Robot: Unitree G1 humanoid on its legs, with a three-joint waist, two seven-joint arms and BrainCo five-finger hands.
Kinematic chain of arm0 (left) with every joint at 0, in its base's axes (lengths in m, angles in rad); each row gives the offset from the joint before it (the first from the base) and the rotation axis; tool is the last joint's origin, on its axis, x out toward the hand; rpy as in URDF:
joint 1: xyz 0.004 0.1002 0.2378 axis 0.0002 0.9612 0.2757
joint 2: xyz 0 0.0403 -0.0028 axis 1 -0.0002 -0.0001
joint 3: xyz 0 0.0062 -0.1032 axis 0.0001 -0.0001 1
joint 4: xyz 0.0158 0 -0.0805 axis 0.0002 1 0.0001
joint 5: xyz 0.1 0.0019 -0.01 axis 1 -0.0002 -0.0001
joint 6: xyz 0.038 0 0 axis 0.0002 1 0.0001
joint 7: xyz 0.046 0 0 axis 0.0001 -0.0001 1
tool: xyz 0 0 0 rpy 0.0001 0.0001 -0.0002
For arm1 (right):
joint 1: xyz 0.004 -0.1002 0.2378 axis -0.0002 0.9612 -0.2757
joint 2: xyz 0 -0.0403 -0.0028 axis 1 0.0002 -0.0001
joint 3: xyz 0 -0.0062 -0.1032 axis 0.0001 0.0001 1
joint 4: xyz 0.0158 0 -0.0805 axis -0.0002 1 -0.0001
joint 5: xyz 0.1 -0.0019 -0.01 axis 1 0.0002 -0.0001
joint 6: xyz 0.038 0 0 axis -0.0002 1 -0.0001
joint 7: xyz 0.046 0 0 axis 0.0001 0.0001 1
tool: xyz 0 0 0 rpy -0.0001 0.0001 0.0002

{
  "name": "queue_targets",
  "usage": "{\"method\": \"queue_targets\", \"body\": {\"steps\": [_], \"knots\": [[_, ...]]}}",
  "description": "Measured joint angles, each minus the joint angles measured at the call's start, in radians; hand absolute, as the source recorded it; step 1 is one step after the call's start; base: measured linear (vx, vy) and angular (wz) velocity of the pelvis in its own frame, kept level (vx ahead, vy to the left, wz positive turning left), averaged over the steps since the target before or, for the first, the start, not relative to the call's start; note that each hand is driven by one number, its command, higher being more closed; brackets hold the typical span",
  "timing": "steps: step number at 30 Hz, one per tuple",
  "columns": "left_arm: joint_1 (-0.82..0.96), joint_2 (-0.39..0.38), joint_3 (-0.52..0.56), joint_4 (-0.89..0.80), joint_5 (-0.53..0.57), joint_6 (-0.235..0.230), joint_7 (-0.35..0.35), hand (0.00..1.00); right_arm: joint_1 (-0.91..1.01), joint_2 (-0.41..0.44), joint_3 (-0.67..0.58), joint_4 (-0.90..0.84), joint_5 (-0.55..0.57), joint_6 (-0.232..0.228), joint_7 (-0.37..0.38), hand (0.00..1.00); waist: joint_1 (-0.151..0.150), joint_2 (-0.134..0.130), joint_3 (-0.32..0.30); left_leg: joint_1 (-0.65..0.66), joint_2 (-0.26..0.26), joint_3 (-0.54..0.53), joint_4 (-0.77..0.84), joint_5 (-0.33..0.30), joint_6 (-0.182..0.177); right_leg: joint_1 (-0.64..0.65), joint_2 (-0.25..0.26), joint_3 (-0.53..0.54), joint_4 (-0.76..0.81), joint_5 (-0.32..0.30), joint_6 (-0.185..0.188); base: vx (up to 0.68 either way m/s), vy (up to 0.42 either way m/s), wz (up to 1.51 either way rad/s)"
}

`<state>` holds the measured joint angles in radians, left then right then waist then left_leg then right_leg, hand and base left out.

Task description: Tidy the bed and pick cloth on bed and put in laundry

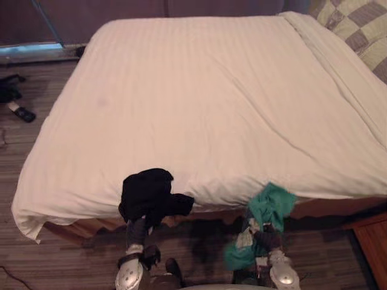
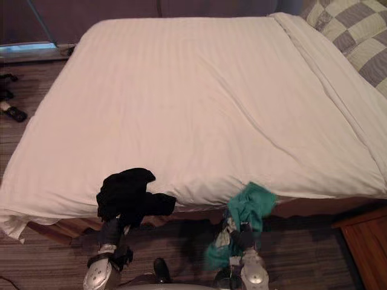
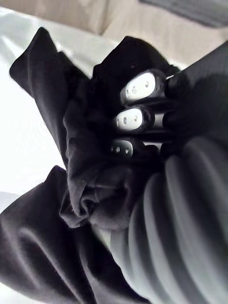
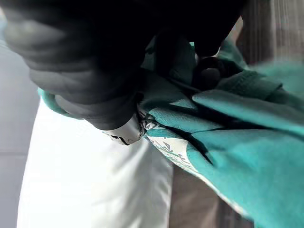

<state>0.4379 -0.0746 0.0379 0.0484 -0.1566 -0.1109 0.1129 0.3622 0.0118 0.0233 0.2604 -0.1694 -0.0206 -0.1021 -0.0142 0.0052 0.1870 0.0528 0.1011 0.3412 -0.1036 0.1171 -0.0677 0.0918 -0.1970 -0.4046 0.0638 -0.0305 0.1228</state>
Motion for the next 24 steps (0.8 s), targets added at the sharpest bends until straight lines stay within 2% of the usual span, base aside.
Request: {"method": "queue_targets", "body": {"steps": [1,2,3,4,5,6,7,8,9,10,11,12,13,14,15,16,17,18,19,20,21,22,23,24], "knots": [[-0.013,0.004,0.001,0.02,0.002,0.006,0.005,1.0,0.001,0.008,-0.005,0.023,0.0,0.001,-0.004,1.0,0.0,-0.003,-0.003,-0.024,0.001,0.029,0.0,-0.04,0.022,0.025,-0.009,-0.085,-0.002,0.008,0.006,-0.05,0.009,2.36],[-0.04,0.011,0.002,0.05,0.003,0.012,0.008,1.0,0.001,0.014,-0.02,0.033,0.0,0.003,-0.01,1.0,0.001,-0.017,-0.01,-0.048,0.002,0.111,0.016,-0.109,0.032,0.05,-0.027,-0.19,-0.02,0.011,0.006,-0.04,0.046,2.37],[-0.055,0.014,0.005,0.071,0.006,0.013,0.018,1.0,-0.003,0.015,-0.024,0.035,0.001,0.002,-0.016,1.0,0.0,-0.036,-0.016,-0.07,0.012,0.217,0.052,-0.126,0.069,0.056,-0.049,-0.258,-0.025,0.012,0.006,-0.03,0.098,3.13],[-0.093,0.012,0.013,0.128,0.012,0.019,0.036,1.0,-0.032,-0.001,-0.029,0.04,0.001,0.002,-0.039,1.0,0.003,-0.025,-0.026,-0.119,0.118,0.537,0.223,-0.165,0.127,0.072,-0.067,-0.403,0.004,0.006,0.01,0.02,0.14,2.81],[-0.092,0.012,0.015,0.138,0.012,0.021,0.049,1.0,-0.055,-0.011,-0.028,0.045,0.002,0.002,-0.049,1.0,0.0,-0.016,-0.026,-0.117,0.168,0.666,0.286,-0.165,0.128,0.093,-0.062,-0.465,0.011,-0.001,0.019,0.03,0.146,2.82],[-0.087,0.012,0.015,0.15,0.012,0.025,0.066,1.0,-0.072,-0.021,-0.026,0.053,0.003,0.002,-0.059,1.0,-0.001,-0.01,-0.029,-0.114,0.196,0.75,0.324,-0.163,0.128,0.119,-0.055,-0.53,0.016,-0.008,0.03,0.05,0.135,2.4],[-0.081,0.01,0.014,0.16,0.012,0.039,0.082,1.0,-0.101,-0.042,-0.023,0.076,0.003,0.002,-0.076,1.0,0.001,-0.005,-0.031,-0.133,0.187,0.74,0.331,-0.138,0.157,0.158,-0.065,-0.625,0.025,-0.009,0.033,0.05,0.135,2.2],[-0.067,0.008,0.016,0.16,0.011,0.04,0.09,1.0,-0.128,-0.055,-0.022,0.09,0.003,0.002,-0.077,1.0,0.031,-0.008,-0.035,-0.16,0.155,0.678,0.326,-0.14,0.167,0.172,-0.086,-0.674,0.061,-0.021,0.038,0.05,0.138,1.59],[-0.065,0.008,0.017,0.16,0.011,0.04,0.091,1.0,-0.13,-0.056,-0.022,0.09,0.003,0.002,-0.078,1.0,0.032,-0.008,-0.035,-0.163,0.152,0.673,0.326,-0.141,0.168,0.172,-0.09,-0.678,0.065,-0.024,0.038,0.08,0.173,1.47],[-0.039,-0.001,0.042,0.161,0.009,0.049,0.092,1.0,-0.18,-0.059,-0.022,0.123,0.004,0.003,-0.083,1.0,0.051,-0.006,-0.036,-0.205,0.105,0.574,0.34,-0.203,0.156,0.174,-0.2,-0.745,0.289,-0.054,0.042,0.11,0.22,1.76],[-0.036,0.003,0.054,0.161,0.01,0.057,0.092,1.0,-0.189,-0.057,-0.021,0.142,0.004,0.007,-0.09,1.0,0.049,-0.006,-0.03,-0.218,0.085,0.501,0.364,-0.237,0.148,0.171,-0.286,-0.753,0.479,-0.036,-0.014,0.14,0.243,2.23],[-0.042,0.009,0.058,0.162,0.01,0.062,0.095,1.0,-0.189,-0.053,-0.021,0.15,0.003,0.01,-0.091,1.0,0.05,-0.01,-0.016,-0.225,0.065,0.425,0.379,-0.243,0.156,0.163,-0.334,-0.705,0.6,-0.009,-0.13,0.18,0.269,2.1],[-0.052,0.032,0.063,0.162,0.01,0.064,0.109,1.0,-0.185,-0.036,-0.022,0.15,0.003,0.014,-0.09,1.0,0.05,-0.015,0.007,-0.233,0.046,0.307,0.401,-0.242,0.153,0.117,-0.333,-0.533,0.725,-0.057,-0.192,0.13,0.16,1.68],[-0.056,0.047,0.062,0.163,0.01,0.064,0.114,1.0,-0.185,-0.022,-0.021,0.147,0.003,0.015,-0.09,1.0,0.049,-0.011,0.018,-0.237,0.035,0.259,0.4,-0.239,0.148,0.069,-0.3,-0.417,0.756,-0.089,-0.166,0.15,0.171,2.41],[-0.073,0.078,0.056,0.183,0.01,0.064,0.128,1.0,-0.173,0.005,-0.022,0.131,0.016,0.015,-0.094,1.0,0.024,-0.014,0.019,-0.241,-0.023,0.124,0.347,-0.227,0.126,-0.029,-0.18,-0.193,0.769,-0.155,-0.117,0.11,0.1,2.71],[-0.098,0.09,0.041,0.205,0.009,0.064,0.131,1.0,-0.162,0.007,-0.023,0.113,0.036,0.014,-0.1,1.0,0.0,-0.023,0.021,-0.213,-0.089,0.039,0.249,-0.218,0.111,-0.087,-0.092,-0.068,0.744,-0.205,-0.102,0.14,0.111,3.01],[-0.108,0.09,0.033,0.217,0.01,0.063,0.131,1.0,-0.155,0.002,-0.024,0.112,0.044,0.013,-0.102,1.0,-0.013,-0.023,0.021,-0.191,-0.11,0.026,0.191,-0.22,0.11,-0.109,-0.048,-0.013,0.715,-0.228,-0.097,0.16,0.064,3.26],[-0.123,0.099,0.033,0.235,0.01,0.059,0.127,1.0,-0.142,0.03,-0.037,0.106,0.057,0.009,-0.115,1.0,-0.049,-0.087,0.021,-0.19,-0.144,0.036,0.232,-0.269,0.076,-0.166,-0.027,0.101,0.58,-0.246,-0.076,0.16,0.002,2.66],[-0.127,0.116,0.027,0.23,0.01,0.046,0.127,1.0,-0.138,0.038,-0.044,0.096,0.071,0.003,-0.124,1.0,-0.042,-0.106,0.039,-0.244,-0.136,-0.025,0.443,-0.263,0.249,-0.195,-0.058,0.164,0.53,-0.245,-0.055,0.17,-0.064,2.68],[-0.133,0.124,0.007,0.266,0.009,0.049,0.129,1.0,-0.145,0.029,-0.057,0.105,0.083,-0.003,-0.127,1.0,-0.026,-0.108,0.078,-0.211,-0.132,-0.117,0.499,-0.317,0.114,-0.201,-0.058,0.304,0.429,-0.274,0.019,0.11,-0.112,1.66],[-0.14,0.123,0.001,0.293,0.009,0.066,0.129,1.0,-0.141,0.028,-0.057,0.108,0.089,0.005,-0.128,1.0,-0.026,-0.11,0.088,-0.188,-0.152,-0.143,0.485,-0.309,0.096,-0.2,-0.028,0.412,0.352,-0.266,0.034,0.11,-0.154,1.54],[-0.138,0.122,-0.017,0.305,0.009,0.068,0.128,1.0,-0.13,0.027,-0.063,0.107,0.098,0.005,-0.132,1.0,-0.028,-0.106,0.082,-0.175,-0.156,-0.17,0.476,-0.305,0.095,-0.191,0.002,0.458,0.311,-0.211,0.032,0.09,-0.116,1.26],[-0.111,0.117,-0.041,0.306,0.009,0.066,0.126,1.0,-0.114,0.029,-0.064,0.109,0.114,0.006,-0.134,1.0,-0.014,-0.077,0.081,-0.141,-0.169,-0.187,0.428,-0.301,0.086,-0.173,0.022,0.449,0.239,-0.086,0.015,0.06,-0.085,0.79],[-0.126,0.049,-0.115,0.385,-0.008,0.064,0.084,1.0,-0.022,0.057,-0.066,0.157,0.142,0.005,-0.134,1.0,0.002,-0.026,-0.044,0.029,-0.095,-0.14,0.069,-0.122,0.041,-0.052,0.108,0.408,-0.027,0.012,-0.049,0.02,-0.016,0.37]]}}
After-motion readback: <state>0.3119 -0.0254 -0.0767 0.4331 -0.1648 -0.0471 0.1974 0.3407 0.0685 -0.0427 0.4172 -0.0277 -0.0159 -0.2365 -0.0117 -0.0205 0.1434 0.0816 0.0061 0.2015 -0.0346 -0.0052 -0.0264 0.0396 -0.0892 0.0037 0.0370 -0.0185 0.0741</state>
